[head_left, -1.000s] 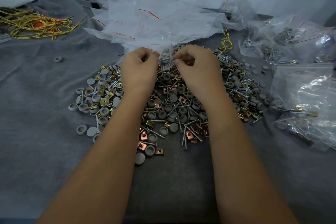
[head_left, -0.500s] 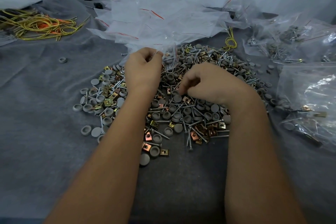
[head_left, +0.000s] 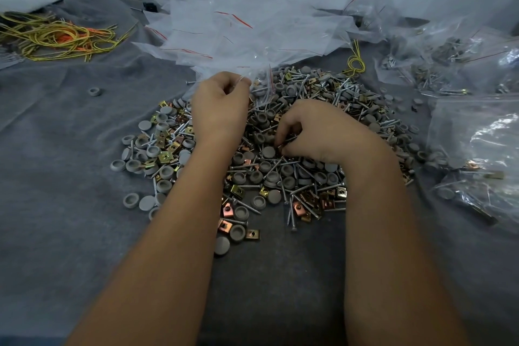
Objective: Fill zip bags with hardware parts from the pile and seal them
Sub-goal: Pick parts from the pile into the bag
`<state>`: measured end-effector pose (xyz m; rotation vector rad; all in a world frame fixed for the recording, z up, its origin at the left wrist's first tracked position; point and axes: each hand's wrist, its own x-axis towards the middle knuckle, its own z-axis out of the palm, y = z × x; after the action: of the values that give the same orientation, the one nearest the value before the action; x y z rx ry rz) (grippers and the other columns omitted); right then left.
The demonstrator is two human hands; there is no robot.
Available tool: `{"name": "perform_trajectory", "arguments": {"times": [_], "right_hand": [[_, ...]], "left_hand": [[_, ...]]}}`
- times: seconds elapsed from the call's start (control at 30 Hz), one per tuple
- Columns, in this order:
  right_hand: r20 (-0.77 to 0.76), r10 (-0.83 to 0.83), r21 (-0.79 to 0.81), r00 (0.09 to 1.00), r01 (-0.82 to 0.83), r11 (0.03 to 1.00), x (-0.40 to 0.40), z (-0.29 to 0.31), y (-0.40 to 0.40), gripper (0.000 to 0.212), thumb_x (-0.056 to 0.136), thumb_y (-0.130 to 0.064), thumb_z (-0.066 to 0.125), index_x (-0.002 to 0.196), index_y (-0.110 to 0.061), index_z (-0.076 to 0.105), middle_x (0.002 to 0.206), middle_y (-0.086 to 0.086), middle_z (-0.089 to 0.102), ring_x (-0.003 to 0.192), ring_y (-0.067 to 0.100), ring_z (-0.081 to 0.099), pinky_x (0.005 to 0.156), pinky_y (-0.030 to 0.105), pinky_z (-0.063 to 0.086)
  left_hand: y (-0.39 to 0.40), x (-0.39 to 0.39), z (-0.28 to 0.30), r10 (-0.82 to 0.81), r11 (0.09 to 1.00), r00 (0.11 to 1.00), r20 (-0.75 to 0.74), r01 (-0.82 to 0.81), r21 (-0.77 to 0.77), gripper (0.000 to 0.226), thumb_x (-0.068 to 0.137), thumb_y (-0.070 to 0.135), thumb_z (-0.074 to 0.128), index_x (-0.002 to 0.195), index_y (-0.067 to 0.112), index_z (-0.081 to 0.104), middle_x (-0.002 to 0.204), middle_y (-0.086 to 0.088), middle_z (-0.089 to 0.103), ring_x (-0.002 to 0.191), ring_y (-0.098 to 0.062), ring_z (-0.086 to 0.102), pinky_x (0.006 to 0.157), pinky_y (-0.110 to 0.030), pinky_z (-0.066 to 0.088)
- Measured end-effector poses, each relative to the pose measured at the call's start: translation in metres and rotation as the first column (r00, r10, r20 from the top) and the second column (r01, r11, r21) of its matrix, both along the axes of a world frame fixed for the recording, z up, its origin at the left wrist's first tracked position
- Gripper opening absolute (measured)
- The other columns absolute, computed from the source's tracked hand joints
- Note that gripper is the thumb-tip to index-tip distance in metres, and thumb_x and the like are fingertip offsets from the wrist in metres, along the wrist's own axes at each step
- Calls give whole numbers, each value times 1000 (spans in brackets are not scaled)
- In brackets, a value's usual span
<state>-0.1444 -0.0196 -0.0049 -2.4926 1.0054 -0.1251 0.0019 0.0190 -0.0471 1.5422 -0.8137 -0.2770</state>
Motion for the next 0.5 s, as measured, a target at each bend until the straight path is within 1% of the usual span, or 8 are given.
{"name": "perform_trajectory", "arguments": {"times": [0.03,0.1,0.2,0.27,0.33,0.4,0.5], "right_hand": [[12,-9,-7,1000,9,1000,1,-1,-1,26,79,-11,76,71,-34,66,80,-15,57,74,2,54,55,12,36],[44,-26,-49,999,29,998,3,-4,-2,17,81,-14,76,78,-29,68,76,-16,55,71,4,53,56,14,37],[161,-67,-89,985,82,993,5,-9,-6,11,83,-16,74,88,-25,71,74,-18,52,67,0,48,58,16,37],[244,-94,-101,965,122,987,5,-13,-8,10,84,-18,73,90,-25,72,79,-17,55,71,0,50,63,20,39],[316,-123,-116,941,167,979,6,-15,-9,9,85,-19,71,90,-26,73,86,-14,58,79,5,54,70,22,42],[414,-148,-75,898,196,978,8,-17,-10,10,86,-16,69,87,-26,71,81,-16,60,77,2,56,69,19,43],[558,-187,30,809,205,978,9,-17,-10,12,87,-10,68,87,-22,70,76,-15,62,68,-5,55,63,8,42]], "left_hand": [[0,0,0,1,1000,1000,-4,-1,1,28,90,25,61,62,23,57,45,10,43,50,-12,43,55,-27,39],[0,0,1,0,1000,1000,-14,0,2,26,90,25,61,64,23,58,43,12,43,49,-10,42,57,-28,42],[0,0,1,-3,1000,1000,-23,3,0,24,90,25,61,67,21,61,42,13,43,48,-9,42,58,-29,45],[0,0,1,-1,1000,1000,-19,1,-8,21,90,25,61,71,17,64,44,12,44,50,-11,44,58,-29,43],[1,0,0,4,1000,1000,-7,-4,-12,19,90,25,60,77,12,67,47,10,46,52,-14,46,57,-29,42],[1,0,1,4,1000,1000,-5,-4,-11,19,90,25,60,77,12,67,49,10,46,53,-13,46,58,-34,46],[1,0,2,3,1000,1000,-19,-3,0,23,90,25,61,67,21,61,46,12,46,52,-12,44,66,-44,54]]}}
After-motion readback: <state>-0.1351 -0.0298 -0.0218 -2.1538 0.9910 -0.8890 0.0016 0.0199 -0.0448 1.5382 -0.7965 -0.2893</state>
